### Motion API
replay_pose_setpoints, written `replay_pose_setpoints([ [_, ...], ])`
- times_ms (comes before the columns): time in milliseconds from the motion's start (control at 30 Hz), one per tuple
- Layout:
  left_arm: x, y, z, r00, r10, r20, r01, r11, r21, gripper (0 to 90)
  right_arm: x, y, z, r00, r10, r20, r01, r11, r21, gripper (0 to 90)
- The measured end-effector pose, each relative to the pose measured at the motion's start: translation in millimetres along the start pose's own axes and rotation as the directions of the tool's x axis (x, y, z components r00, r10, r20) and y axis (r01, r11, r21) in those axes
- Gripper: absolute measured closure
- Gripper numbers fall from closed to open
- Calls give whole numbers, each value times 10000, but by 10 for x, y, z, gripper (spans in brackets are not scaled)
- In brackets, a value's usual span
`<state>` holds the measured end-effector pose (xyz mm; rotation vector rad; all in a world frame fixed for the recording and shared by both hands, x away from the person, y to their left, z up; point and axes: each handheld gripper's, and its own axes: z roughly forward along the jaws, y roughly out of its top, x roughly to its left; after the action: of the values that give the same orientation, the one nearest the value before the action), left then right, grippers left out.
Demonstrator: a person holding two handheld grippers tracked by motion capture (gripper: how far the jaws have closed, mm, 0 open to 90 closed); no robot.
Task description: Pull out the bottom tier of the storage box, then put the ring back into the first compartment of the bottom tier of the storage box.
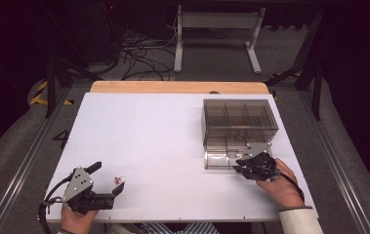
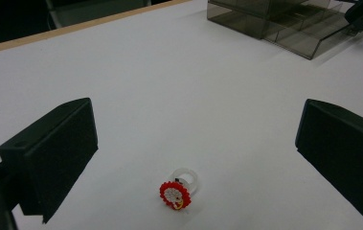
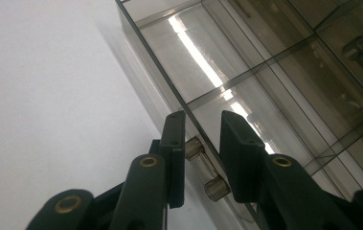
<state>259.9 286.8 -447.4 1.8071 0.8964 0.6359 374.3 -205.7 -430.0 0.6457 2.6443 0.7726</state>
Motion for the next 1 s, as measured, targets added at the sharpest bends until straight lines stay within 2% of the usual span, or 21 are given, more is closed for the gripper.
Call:
replay_pose_setpoints([
  [267, -1, 2, -1, 10000, -10, 20, 10, 10000, -16, 14, -9, -5, -20, 10000, -17, -86, 16, 9999, -133, 713],
  [467, 0, 10, -35, 10000, -4, -17, 3, 9999, -136, 14, -1, 20, -108, 10000, 51, -6, -52, 9976, -694, 647],
  [600, 6, 17, -69, 9999, -149, -59, 148, 9996, -258, 12, 0, 39, -164, 10000, 96, 21, -93, 9939, -1099, 585],
  [767, 21, 31, -102, 9996, -269, -105, 266, 9994, -224, 9, 10, 53, -175, 9998, 188, -16, -189, 9912, -1313, 548],
  [1000, 15, 51, -109, 9999, -131, -58, 129, 9996, -252, 3, 20, 63, -188, 9998, 188, -36, -191, 9878, -1547, 507],
])
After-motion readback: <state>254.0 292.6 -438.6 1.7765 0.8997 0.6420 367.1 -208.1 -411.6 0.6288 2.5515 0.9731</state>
